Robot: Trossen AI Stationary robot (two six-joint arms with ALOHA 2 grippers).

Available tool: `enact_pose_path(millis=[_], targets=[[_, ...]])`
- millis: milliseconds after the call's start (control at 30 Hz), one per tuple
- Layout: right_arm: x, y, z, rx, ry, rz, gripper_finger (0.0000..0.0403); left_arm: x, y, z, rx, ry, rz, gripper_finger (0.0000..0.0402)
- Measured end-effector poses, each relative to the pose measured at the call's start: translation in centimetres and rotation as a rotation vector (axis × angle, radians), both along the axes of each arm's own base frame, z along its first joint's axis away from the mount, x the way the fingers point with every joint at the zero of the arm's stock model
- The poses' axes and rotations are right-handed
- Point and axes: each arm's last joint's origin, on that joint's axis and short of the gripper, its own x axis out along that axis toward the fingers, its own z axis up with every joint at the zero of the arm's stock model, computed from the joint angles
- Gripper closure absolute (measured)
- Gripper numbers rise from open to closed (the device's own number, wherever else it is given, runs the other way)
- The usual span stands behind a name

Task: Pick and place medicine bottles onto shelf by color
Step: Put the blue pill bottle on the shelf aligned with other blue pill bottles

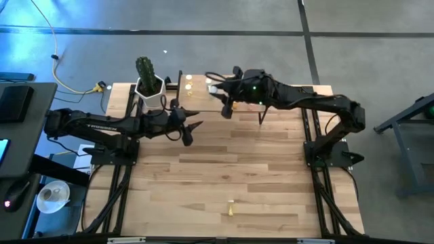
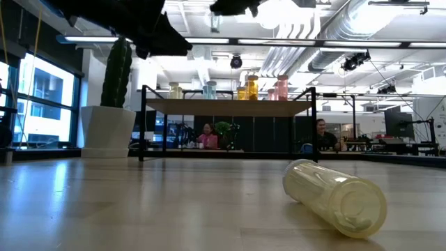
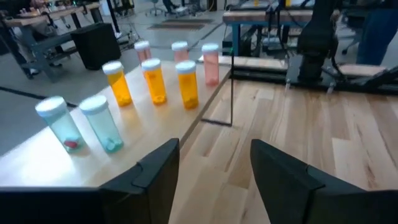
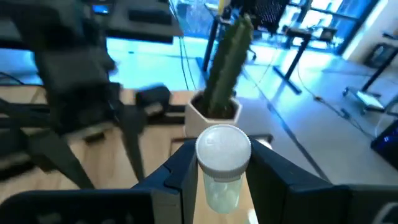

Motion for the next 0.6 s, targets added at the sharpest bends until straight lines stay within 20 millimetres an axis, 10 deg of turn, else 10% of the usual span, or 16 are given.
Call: enact_pose_path(millis=[600], targets=[[2.8,-4.1,-5.7,0.172,0.122,-0.048,0.0304,-1.4,-0.1,1.0,0.047,0.015,0.053,0.0218]])
